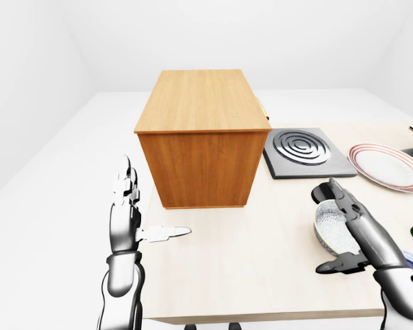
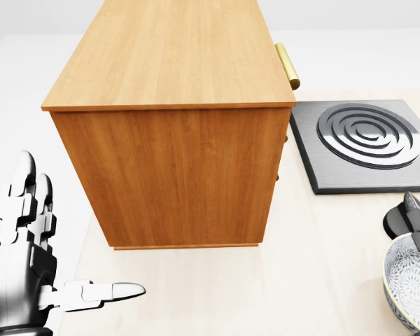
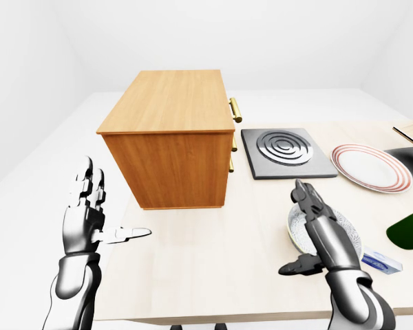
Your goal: Put the bowl on the top of the cabinet.
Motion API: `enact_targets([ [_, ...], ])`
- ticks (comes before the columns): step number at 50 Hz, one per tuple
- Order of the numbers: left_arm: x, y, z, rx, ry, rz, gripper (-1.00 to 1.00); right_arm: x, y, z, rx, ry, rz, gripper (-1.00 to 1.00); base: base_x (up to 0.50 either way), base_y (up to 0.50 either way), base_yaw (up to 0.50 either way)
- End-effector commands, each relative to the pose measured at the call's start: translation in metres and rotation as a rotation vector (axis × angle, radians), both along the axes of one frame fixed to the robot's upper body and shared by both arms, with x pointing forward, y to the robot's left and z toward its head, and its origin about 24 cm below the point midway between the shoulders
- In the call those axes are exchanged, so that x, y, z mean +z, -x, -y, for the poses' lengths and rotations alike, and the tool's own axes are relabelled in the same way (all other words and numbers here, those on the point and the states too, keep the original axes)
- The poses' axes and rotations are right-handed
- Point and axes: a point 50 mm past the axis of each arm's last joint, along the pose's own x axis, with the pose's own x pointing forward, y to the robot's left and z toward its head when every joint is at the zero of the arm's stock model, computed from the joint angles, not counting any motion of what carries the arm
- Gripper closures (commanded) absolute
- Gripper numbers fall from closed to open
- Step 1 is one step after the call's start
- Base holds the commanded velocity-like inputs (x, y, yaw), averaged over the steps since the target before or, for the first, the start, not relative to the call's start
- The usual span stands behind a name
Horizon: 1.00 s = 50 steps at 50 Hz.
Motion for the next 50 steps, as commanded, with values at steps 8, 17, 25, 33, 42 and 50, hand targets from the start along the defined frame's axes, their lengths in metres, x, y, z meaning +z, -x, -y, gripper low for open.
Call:
enact_targets([
  [8,0.0,0.0,0.0,-0.003,-0.001,-0.002,-1.0,-0.009,0.005,0.007,-0.04,0.03,-0.071,-1.0,0.0,0.0,0.0],
  [17,-0.001,-0.001,0.0,-0.001,0.001,-0.005,-1.0,-0.033,0.005,0.015,-0.09,0.051,-0.176,-1.0,0.0,0.0,0.0],
  [25,-0.001,-0.002,0.0,0.002,0.002,-0.005,-1.0,-0.041,0.006,0.02,-0.109,0.07,-0.213,-1.0,0.0,0.0,0.0],
  [33,-0.003,-0.003,-0.001,0.005,0.004,-0.013,-1.0,-0.047,0.007,0.024,-0.124,0.083,-0.24,-1.0,0.0,0.0,0.0],
  [42,-0.003,-0.003,-0.001,0.005,0.004,-0.012,-1.0,-0.058,0.009,0.027,-0.142,0.101,-0.294,-1.0,0.0,0.0,0.0],
  [50,-0.004,-0.004,-0.001,0.004,0.004,-0.016,-1.0,-0.064,0.011,0.031,-0.154,0.113,-0.327,-1.0,0.0,0.0,0.0],
])
